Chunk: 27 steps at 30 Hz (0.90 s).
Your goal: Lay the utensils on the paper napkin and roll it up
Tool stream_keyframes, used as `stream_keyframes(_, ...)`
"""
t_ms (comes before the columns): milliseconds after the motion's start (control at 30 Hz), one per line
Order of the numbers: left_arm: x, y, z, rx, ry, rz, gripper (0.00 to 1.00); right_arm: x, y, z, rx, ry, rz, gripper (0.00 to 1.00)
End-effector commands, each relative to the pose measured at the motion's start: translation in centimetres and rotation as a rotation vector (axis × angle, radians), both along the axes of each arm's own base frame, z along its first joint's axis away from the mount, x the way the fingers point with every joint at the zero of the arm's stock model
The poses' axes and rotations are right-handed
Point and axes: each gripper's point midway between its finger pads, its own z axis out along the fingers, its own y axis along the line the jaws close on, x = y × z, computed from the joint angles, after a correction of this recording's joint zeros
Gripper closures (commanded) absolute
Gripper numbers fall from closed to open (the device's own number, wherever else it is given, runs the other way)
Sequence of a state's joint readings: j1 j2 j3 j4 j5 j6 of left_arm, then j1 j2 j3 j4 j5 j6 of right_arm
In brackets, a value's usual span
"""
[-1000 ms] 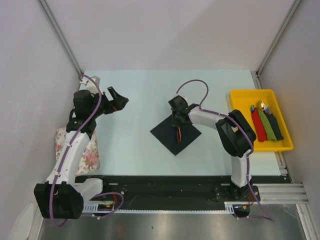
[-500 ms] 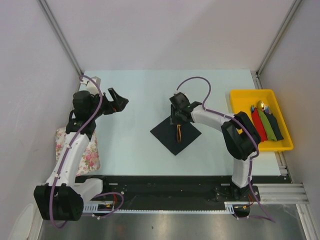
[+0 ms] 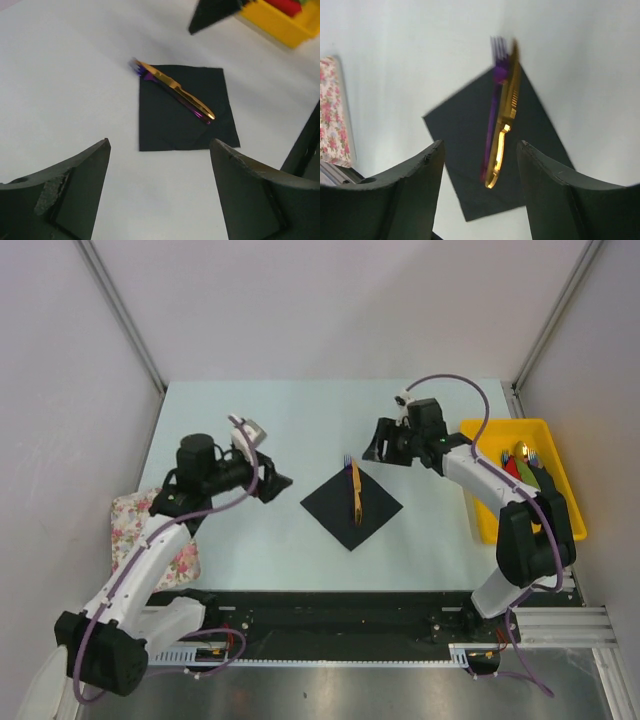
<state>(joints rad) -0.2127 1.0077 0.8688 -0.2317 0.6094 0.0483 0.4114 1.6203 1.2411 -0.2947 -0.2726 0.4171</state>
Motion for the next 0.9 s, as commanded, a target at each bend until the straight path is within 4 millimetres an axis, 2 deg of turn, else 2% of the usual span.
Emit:
stream_keyframes(0, -2.4, -3.6, -2.9, 0.247, -0.195, -0.212, 0.19, -2.4, -2.0, -2.6, 0.066, 0.106, 0.064, 0.37)
stream_keyframes(33, -2.9, -4.2, -4.3, 0.293, -0.205, -0.232, 0.24, -2.9, -2.1, -2.6, 0.084, 0.115, 0.076, 0.37)
stream_keyframes(67, -4.0, -6.1, -5.6, 0.351, -0.241, -0.299, 0.31, -3.0, -2.6, -2.7, 0.093, 0.119, 0.070, 0.38)
stream_keyframes(100, -4.0, -7.0, -6.1, 0.380, -0.271, -0.304, 0.36, -3.4, -2.8, -3.4, 0.100, 0.126, 0.074, 0.38)
stream_keyframes(133, -4.0, -7.2, -7.6, 0.437, -0.273, -0.294, 0.39, -4.0, -2.5, -3.0, 0.126, 0.123, 0.103, 0.38)
stream_keyframes(167, -5.5, -9.0, -9.5, 0.491, -0.281, -0.380, 0.41, -4.2, -2.7, -3.0, 0.140, 0.124, 0.114, 0.38)
stream_keyframes(200, -5.8, -9.9, -10.1, 0.517, -0.311, -0.403, 0.42, -4.6, -2.6, -3.2, 0.153, 0.134, 0.133, 0.38)
stream_keyframes(233, -6.1, -9.8, -11.7, 0.587, -0.334, -0.419, 0.43, -5.0, -2.4, -3.1, 0.159, 0.128, 0.168, 0.38)
stream_keyframes(267, -7.2, -10.9, -13.0, 0.612, -0.352, -0.478, 0.43, -5.2, -2.5, -3.2, 0.154, 0.131, 0.174, 0.39)
stream_keyframes(300, -7.4, -11.7, -13.2, 0.614, -0.395, -0.499, 0.43, -5.4, -2.8, -3.4, 0.148, 0.142, 0.175, 0.40)
stream_keyframes(333, -8.1, -11.4, -14.7, 0.648, -0.400, -0.534, 0.43, -5.4, -3.0, -3.5, 0.135, 0.134, 0.186, 0.40)
stream_keyframes(400, -8.7, -13.1, -14.8, 0.658, -0.505, -0.580, 0.44, -5.5, -3.6, -3.9, 0.123, 0.153, 0.178, 0.41)
stream_keyframes(467, -9.5, -13.8, -15.5, 0.677, -0.549, -0.616, 0.44, -5.5, -3.9, -4.3, 0.128, 0.171, 0.178, 0.41)
stream_keyframes(533, -9.8, -14.3, -16.7, 0.704, -0.549, -0.646, 0.44, -5.4, -4.3, -4.6, 0.130, 0.181, 0.169, 0.41)
stream_keyframes(667, -10.4, -16.1, -17.5, 0.697, -0.572, -0.683, 0.46, -5.5, -4.2, -4.8, 0.143, 0.192, 0.176, 0.41)
stream_keyframes(867, -11.1, -17.6, -19.5, 0.699, -0.565, -0.733, 0.49, -5.5, -4.5, -4.9, 0.135, 0.191, 0.168, 0.41)
